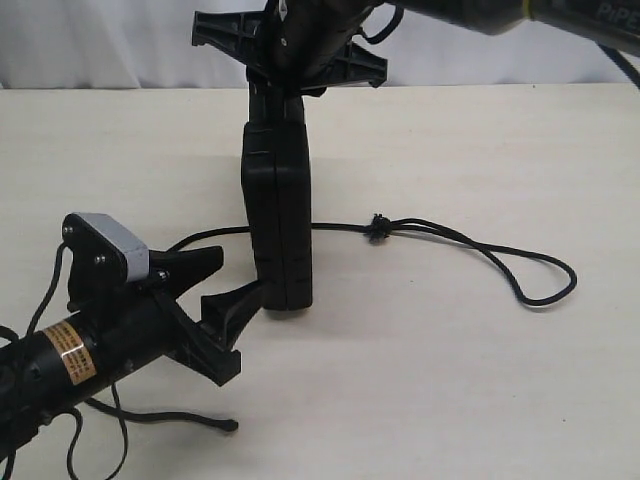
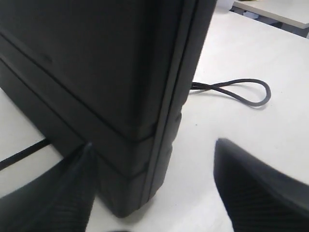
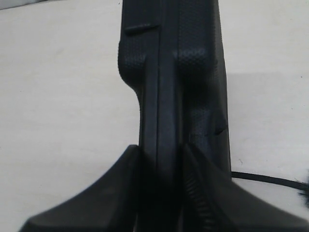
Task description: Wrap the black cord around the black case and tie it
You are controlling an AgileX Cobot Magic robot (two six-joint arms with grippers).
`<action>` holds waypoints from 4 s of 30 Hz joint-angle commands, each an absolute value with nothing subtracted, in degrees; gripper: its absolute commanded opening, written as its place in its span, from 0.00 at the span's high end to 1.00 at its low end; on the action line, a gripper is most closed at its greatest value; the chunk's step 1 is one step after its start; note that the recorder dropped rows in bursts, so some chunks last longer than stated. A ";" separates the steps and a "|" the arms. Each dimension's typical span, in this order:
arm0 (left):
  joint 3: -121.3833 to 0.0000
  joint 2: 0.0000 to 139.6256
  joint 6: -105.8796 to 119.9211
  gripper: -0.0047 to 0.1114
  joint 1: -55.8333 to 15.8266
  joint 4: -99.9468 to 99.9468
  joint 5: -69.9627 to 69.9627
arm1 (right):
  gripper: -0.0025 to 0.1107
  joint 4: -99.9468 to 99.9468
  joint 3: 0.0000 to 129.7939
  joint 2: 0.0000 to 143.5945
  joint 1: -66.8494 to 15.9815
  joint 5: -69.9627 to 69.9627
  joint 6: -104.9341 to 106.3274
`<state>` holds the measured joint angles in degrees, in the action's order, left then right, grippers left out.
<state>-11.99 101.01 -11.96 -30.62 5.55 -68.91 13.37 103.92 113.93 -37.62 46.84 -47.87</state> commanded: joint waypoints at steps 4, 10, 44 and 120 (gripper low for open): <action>-12.31 101.15 -12.31 0.40 -30.68 9.25 -69.96 | 0.94 13.31 104.21 113.19 -37.40 45.44 -47.41; -12.31 101.15 -12.20 0.40 -30.68 12.65 -69.96 | 0.94 13.31 104.21 113.19 -37.40 45.44 -47.14; -10.38 101.15 -12.20 0.40 -53.36 -31.60 -69.96 | 0.94 12.64 104.21 113.19 -37.40 43.80 -45.78; -24.35 102.41 13.78 0.18 -56.30 -41.66 -65.04 | 0.94 10.59 104.21 113.19 -37.50 45.72 -45.81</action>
<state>-23.87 102.28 13.58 -56.10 -42.14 -64.39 11.19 103.92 113.93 -37.36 46.31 -45.54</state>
